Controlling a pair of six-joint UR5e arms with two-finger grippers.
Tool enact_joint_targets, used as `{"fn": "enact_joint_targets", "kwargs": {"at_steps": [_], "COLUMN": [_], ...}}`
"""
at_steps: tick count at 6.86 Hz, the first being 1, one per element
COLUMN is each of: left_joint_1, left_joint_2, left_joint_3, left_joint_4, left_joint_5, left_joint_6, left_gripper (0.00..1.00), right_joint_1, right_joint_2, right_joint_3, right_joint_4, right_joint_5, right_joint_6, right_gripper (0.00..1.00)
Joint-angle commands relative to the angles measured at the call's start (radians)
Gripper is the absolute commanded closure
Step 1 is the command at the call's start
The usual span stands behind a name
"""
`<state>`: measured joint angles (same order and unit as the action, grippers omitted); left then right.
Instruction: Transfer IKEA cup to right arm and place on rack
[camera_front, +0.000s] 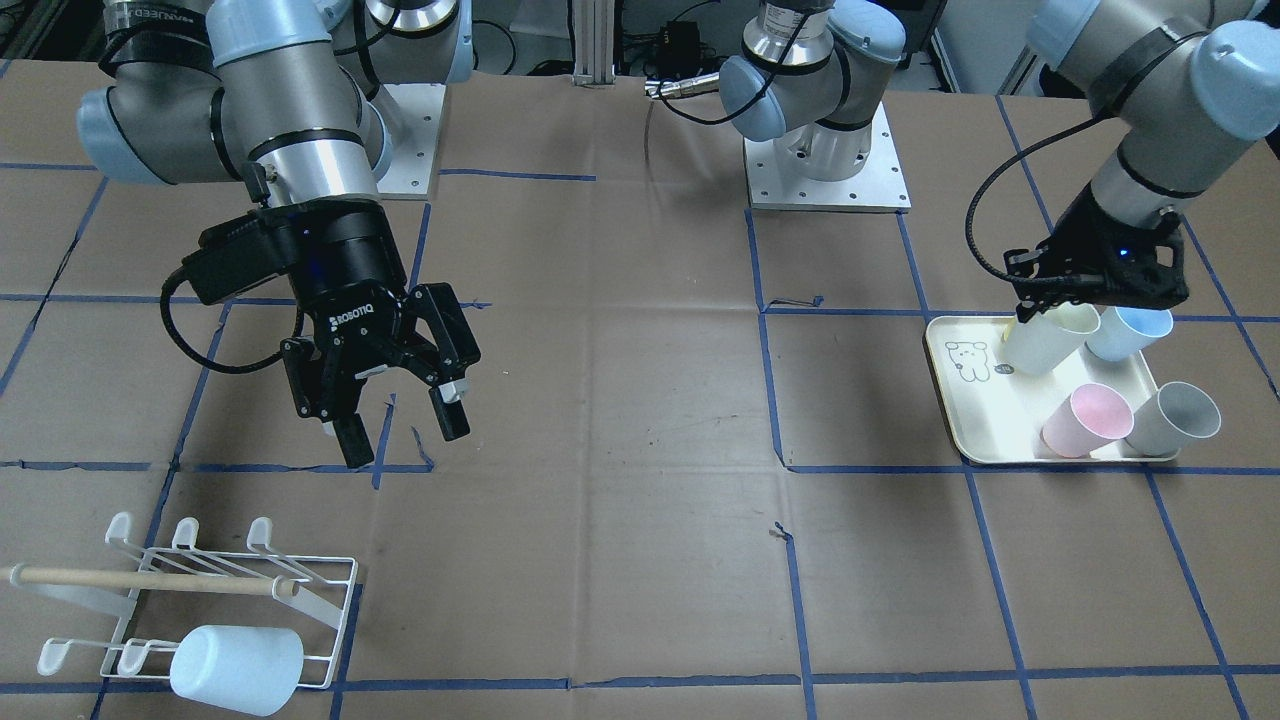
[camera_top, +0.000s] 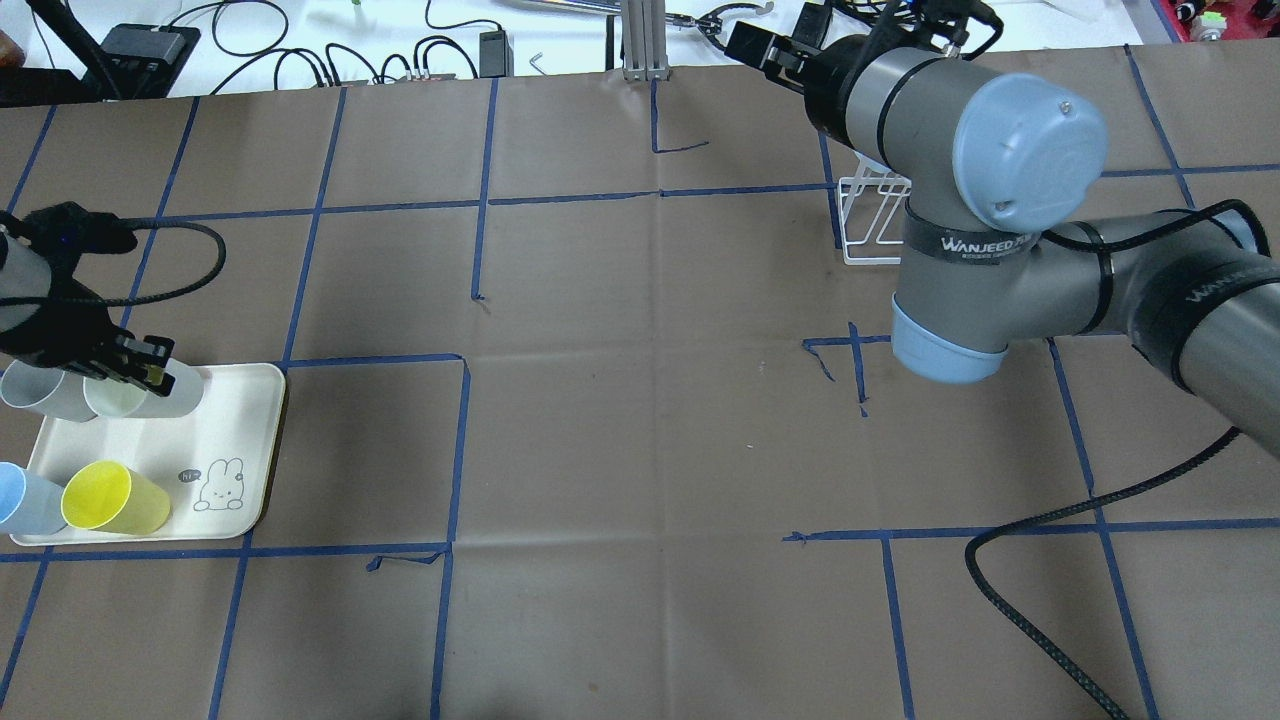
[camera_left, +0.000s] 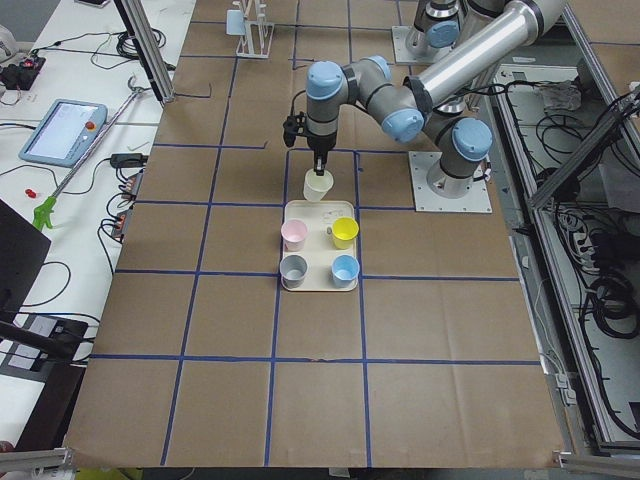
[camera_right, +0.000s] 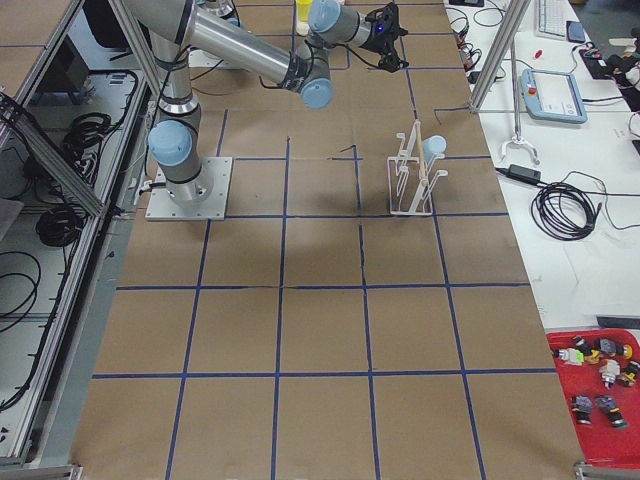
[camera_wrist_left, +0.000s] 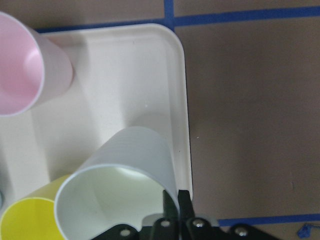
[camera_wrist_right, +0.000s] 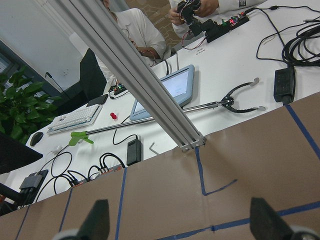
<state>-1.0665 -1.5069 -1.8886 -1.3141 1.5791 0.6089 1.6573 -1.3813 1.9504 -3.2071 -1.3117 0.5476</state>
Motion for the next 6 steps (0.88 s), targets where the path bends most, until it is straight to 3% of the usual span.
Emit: {"fn": "enact_joint_targets", "kwargs": {"at_steps": [1, 3, 5, 6], "left_joint_1": [-0.036, -0.055, -0.076, -0.085], "left_joint_2": [-0.085, -0.168, -0.182, -0.194], "left_joint_3": [0.283, 0.348, 0.31, 0.299], "left_joint_4": [-0.238, -0.185, 0.057, 0.143], "left_joint_5": [-0.019, -0.213, -0.521, -0.632], "left_joint_6": [-0.02, 0.03, 0.049, 0.051], "left_gripper": [1.0, 1.0, 1.0, 1.0], "right_joint_1": [0.015, 0.018, 0.018, 0.03], "right_joint_2": [-0.002, -0.005, -0.01, -0.008], "right_joint_3": [0.071, 0.113, 0.143, 0.178], "right_joint_4": [-0.124, -0.177, -0.256, -0.305], "right_joint_5": [0.0, 0.002, 0.005, 0.014], "right_joint_6": [0.177, 0.415, 0.652, 0.783], "right_gripper": [0.0, 0.0, 0.0, 0.0]}}
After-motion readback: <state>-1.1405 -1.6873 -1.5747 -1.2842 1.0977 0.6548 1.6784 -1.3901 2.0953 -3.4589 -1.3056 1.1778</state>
